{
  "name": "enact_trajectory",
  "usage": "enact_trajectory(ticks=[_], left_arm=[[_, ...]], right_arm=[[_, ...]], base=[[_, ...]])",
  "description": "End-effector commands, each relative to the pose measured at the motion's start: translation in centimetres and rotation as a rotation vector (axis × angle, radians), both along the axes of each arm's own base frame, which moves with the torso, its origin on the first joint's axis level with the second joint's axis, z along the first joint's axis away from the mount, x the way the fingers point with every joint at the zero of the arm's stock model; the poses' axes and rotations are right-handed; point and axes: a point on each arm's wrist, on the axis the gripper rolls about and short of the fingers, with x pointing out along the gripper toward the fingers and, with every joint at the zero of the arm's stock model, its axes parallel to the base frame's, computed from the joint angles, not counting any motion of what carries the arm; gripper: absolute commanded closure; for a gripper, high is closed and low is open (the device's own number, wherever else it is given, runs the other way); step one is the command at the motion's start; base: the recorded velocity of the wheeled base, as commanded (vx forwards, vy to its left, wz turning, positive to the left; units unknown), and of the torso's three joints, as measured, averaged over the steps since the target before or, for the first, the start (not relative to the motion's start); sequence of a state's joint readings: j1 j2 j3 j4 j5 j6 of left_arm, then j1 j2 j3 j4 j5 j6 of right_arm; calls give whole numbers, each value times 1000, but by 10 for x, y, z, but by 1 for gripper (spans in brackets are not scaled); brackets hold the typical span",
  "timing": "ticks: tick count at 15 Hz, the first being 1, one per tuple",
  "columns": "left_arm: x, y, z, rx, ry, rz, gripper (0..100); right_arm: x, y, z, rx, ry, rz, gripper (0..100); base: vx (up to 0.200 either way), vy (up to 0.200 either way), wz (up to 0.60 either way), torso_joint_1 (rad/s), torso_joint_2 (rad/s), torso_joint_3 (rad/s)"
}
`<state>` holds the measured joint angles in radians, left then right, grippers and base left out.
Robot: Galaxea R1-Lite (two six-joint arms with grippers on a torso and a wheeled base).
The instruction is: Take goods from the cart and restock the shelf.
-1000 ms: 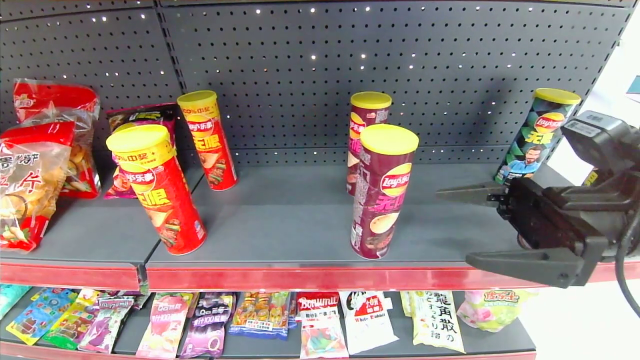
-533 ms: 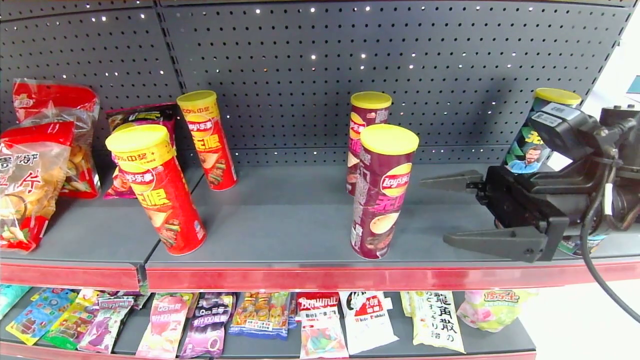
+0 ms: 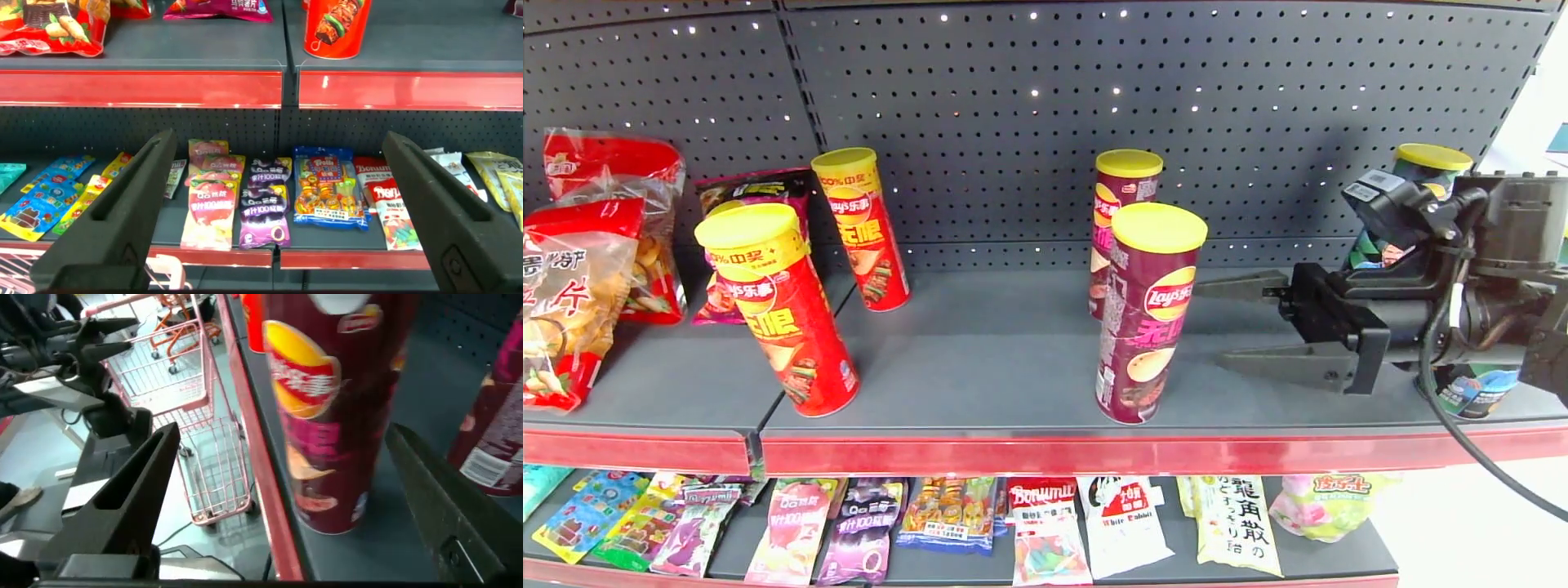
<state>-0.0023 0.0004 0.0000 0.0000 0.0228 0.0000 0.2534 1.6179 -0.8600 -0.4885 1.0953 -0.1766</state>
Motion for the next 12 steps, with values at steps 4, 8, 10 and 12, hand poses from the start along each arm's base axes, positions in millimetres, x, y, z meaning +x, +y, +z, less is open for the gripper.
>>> enact_trajectory(ticks=[4, 8, 10, 12], left_arm=[[0, 0, 0, 0, 0, 0, 0], [0, 0, 0, 0, 0, 0, 0], [0, 0, 0, 0, 0, 1, 0], [0, 0, 0, 0, 0, 0, 0]], right_arm=[[31, 2, -6, -1, 8, -17, 0], [44, 6, -5, 2, -6, -8, 0], [48, 7, -5, 3, -9, -8, 0], [48, 7, -5, 5, -9, 1, 0]], base=[[0, 0, 0, 0, 0, 0], [0, 0, 0, 0, 0, 0], [0, 0, 0, 0, 0, 0], [0, 0, 0, 0, 0, 0]])
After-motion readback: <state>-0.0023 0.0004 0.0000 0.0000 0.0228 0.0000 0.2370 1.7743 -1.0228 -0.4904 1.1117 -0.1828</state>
